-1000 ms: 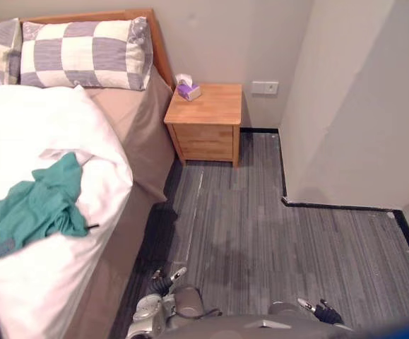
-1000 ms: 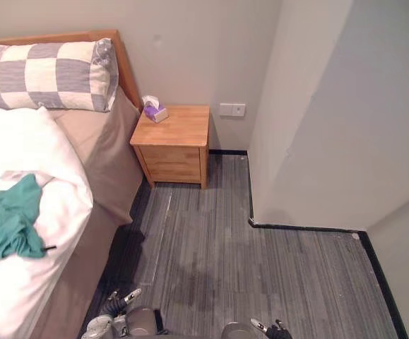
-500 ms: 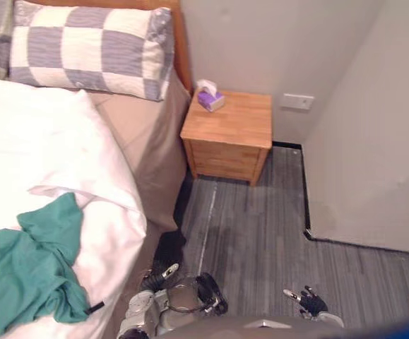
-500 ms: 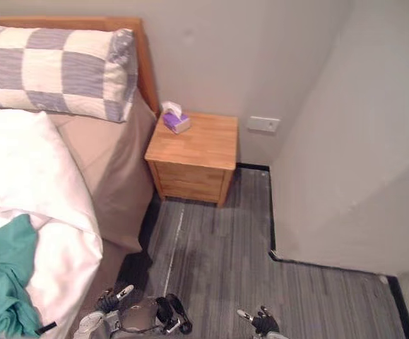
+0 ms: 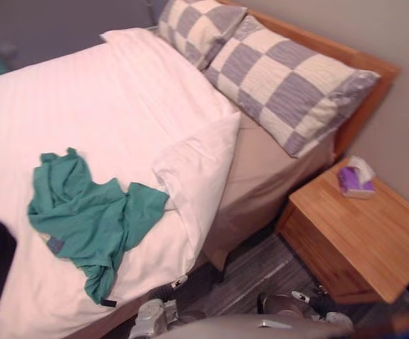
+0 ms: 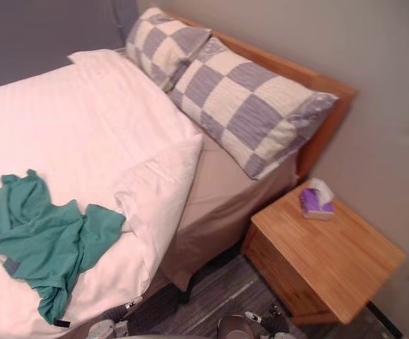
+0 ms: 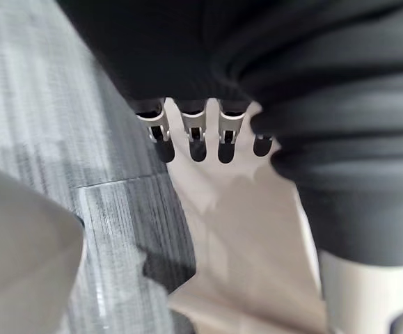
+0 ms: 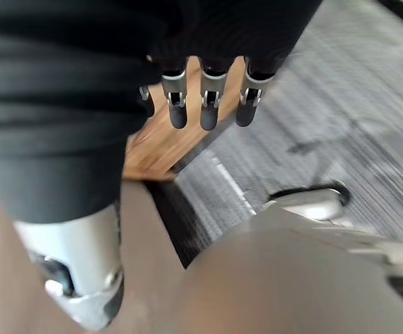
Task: Tidy the bed and pick cloth on bed and put in laundry
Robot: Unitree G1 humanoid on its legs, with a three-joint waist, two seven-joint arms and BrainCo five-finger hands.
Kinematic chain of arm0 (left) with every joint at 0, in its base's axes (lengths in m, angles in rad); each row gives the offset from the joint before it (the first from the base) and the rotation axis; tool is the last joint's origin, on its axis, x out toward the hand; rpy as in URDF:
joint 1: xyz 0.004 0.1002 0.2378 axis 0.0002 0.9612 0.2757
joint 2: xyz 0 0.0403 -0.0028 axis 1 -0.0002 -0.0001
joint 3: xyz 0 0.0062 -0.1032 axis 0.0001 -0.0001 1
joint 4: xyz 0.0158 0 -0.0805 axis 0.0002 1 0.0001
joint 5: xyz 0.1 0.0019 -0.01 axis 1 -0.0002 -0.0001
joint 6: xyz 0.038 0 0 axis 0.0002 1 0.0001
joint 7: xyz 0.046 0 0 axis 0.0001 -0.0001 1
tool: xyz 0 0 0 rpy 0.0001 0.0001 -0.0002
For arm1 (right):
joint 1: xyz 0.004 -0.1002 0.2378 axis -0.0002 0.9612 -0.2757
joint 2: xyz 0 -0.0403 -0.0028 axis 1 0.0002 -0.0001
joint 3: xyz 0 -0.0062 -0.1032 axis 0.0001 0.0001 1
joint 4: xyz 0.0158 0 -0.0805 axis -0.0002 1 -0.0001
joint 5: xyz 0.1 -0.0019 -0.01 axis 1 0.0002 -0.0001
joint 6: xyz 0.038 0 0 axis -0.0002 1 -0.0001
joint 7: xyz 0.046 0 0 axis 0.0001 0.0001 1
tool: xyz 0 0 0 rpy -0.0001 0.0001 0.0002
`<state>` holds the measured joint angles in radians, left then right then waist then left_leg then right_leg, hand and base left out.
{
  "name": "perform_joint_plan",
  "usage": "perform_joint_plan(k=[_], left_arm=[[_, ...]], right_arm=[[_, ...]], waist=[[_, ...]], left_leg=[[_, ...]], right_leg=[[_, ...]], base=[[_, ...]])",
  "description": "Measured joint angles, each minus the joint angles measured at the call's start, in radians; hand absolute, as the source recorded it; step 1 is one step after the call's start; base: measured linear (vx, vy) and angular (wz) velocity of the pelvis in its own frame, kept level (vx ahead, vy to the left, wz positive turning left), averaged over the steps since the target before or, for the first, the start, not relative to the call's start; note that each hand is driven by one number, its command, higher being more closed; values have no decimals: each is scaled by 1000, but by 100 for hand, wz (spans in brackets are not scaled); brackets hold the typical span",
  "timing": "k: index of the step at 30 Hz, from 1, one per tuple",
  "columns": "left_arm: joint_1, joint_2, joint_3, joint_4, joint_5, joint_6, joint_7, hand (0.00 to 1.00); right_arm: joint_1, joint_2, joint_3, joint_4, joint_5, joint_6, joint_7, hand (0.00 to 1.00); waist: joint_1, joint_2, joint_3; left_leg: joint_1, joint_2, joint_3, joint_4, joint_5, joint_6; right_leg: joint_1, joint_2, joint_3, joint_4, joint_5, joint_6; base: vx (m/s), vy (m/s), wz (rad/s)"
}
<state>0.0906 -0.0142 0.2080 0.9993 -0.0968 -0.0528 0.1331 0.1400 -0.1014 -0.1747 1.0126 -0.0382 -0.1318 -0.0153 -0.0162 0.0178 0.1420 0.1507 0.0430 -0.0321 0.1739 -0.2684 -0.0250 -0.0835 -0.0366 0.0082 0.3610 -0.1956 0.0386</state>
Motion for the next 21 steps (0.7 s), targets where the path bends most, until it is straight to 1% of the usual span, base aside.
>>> perform_joint_plan(k=[1,3,4,5,6,7,8,9,10,11,12,13,14,16,17,18,19,20,21], left_arm=[[2,4,0,-1,0,-8,4,0],[10,5,-1,-2,0,-19,7,0],[15,8,-1,-2,0,-20,8,0],[19,12,-2,-2,0,-20,8,0],[20,23,-3,-5,5,-22,5,0],[18,32,-2,-16,24,-22,4,0],[13,38,-2,-37,55,-24,5,0],[7,31,-3,-41,77,-27,4,0],[0,19,-5,-44,110,-30,3,0],[-2,21,-12,-43,133,-32,4,0],[6,33,-17,-44,153,-38,4,0],[14,43,-24,-43,154,-42,4,0],[24,60,-51,-41,149,-43,0,0],[22,67,-67,-32,150,-43,-20,0],[23,69,-93,-32,150,-41,-30,0],[24,70,-104,-29,153,-37,-44,0],[22,75,-126,-22,160,-30,-53,0],[22,75,-134,-19,166,-26,-61,0],[17,71,-145,2,171,-21,-69,0]], right_arm=[[0,2,11,0,-6,1,-6,0],[-1,2,21,-3,-7,2,-10,0],[-1,5,23,0,-7,4,-10,0],[-7,7,26,5,-8,6,-11,0],[-10,17,30,5,-18,8,-14,0],[-4,30,29,4,-11,16,-26,0],[6,43,11,-1,18,29,-44,0],[18,46,6,-8,33,36,-58,0],[32,42,6,-16,52,46,-74,0],[29,47,2,-16,58,51,-81,0],[29,52,-4,-15,64,49,-84,0],[27,56,-5,-13,67,49,-87,0],[19,57,-10,-12,68,47,-90,0],[7,57,-28,-5,68,43,-101,0],[0,54,-38,7,69,42,-104,0],[-2,51,-48,9,74,41,-104,0],[-7,51,-58,17,85,42,-106,0],[-7,51,-60,22,88,42,-107,0],[-6,44,-66,32,95,43,-107,0]], waist=[[7,-6,-2],[11,-10,-2],[19,-12,-7],[22,-16,-17],[19,-34,-25],[6,-51,-31],[-2,-58,-31],[-9,-56,-30],[-16,-49,-29],[-14,-56,-28],[-16,-60,-28],[-9,-67,-34],[5,-67,-36],[6,-55,-39],[6,-46,-40],[4,-40,-42],[-2,-33,-43],[-7,-23,-43],[-20,-18,-39]], left_leg=[[14,11,4,-27,14,-9],[40,23,21,-57,28,-22],[39,26,27,-70,43,-23],[37,21,33,-80,58,-24],[25,7,52,-91,89,-25],[0,-4,68,-89,110,-26],[-31,4,179,-77,113,19],[-49,31,311,-41,97,36],[-85,62,454,23,73,17],[-108,64,493,71,79,16],[-127,58,478,101,82,20],[-133,51,469,106,82,20],[-131,36,448,81,82,20],[-117,8,429,-13,107,40],[-96,-14,419,-92,164,37],[-81,-23,411,-141,192,39],[-53,-32,403,-210,234,37],[-36,-35,399,-247,256,34],[-25,-37,385,-279,276,31]], right_leg=[[8,8,-3,0,-6,-10],[21,19,-4,-1,-3,-16],[25,17,-5,-6,-3,-17],[26,11,-6,-18,-3,-17],[40,-11,-27,-55,-2,-17],[57,-38,-67,-96,0,-18],[75,-64,-135,-129,13,-17],[87,-75,-185,-134,15,-19],[108,-82,-243,-127,15,-19],[124,-93,-259,-117,8,-10],[130,-97,-257,-123,0,-1],[136,-103,-243,-132,-5,5],[149,-109,-228,-150,-10,14],[148,-109,-226,-176,-15,24],[147,-111,-226,-190,0,24],[147,-109,-227,-197,4,23],[150,-105,-237,-204,10,21],[150,-102,-243,-205,10,20],[153,-98,-250,-205,6,26]], base=[[548,-475,169],[107,-123,19],[40,-64,5],[27,-43,14],[15,-28,53],[6,-29,112],[-26,-20,151],[-49,5,188],[-65,62,185],[-52,85,174],[-56,75,116],[-51,106,76],[-64,103,55],[-104,93,48],[-161,55,29],[-139,26,24],[-163,6,16],[-128,-10,20],[-169,-30,18]])
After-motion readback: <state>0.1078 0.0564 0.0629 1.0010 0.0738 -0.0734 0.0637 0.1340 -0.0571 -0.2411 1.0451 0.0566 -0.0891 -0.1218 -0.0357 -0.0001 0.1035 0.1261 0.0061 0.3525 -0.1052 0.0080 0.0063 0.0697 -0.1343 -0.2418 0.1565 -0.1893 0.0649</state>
